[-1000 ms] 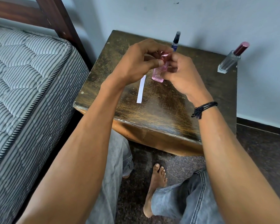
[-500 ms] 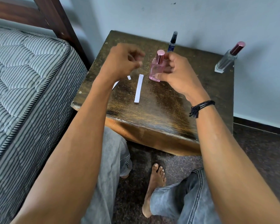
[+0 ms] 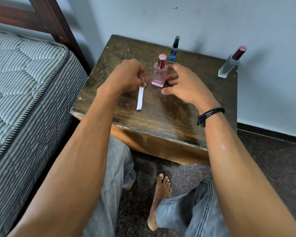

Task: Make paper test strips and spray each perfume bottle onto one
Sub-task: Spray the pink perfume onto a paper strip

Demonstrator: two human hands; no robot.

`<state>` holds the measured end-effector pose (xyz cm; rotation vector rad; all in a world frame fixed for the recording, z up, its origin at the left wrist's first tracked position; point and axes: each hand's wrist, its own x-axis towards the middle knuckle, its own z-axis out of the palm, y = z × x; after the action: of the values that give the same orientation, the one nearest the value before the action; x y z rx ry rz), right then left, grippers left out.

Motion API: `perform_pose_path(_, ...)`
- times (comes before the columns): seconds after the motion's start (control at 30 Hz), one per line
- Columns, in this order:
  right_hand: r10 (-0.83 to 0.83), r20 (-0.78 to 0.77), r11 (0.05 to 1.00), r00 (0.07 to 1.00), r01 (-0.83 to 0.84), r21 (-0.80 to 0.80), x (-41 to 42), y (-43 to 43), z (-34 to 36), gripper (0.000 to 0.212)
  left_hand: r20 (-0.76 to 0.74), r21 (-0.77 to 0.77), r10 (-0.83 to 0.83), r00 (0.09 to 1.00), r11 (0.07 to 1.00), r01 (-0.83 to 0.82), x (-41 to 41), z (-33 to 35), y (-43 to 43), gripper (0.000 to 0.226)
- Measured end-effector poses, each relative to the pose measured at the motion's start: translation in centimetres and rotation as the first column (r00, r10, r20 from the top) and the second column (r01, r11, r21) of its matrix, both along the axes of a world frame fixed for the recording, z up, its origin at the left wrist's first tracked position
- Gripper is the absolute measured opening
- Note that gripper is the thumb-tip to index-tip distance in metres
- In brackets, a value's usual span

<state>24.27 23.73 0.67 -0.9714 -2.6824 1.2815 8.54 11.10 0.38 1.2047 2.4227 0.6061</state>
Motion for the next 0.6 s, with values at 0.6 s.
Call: perform_pose_path(0.6, -0.138, 0.009, 0.949, 0.990, 0.135, -0.284, 0.2, -4.1, 1.1, 0.011, 0.506, 0.380, 0.051, 0.861, 0.883, -0.276, -2.7, 4.7, -4.2, 0.021)
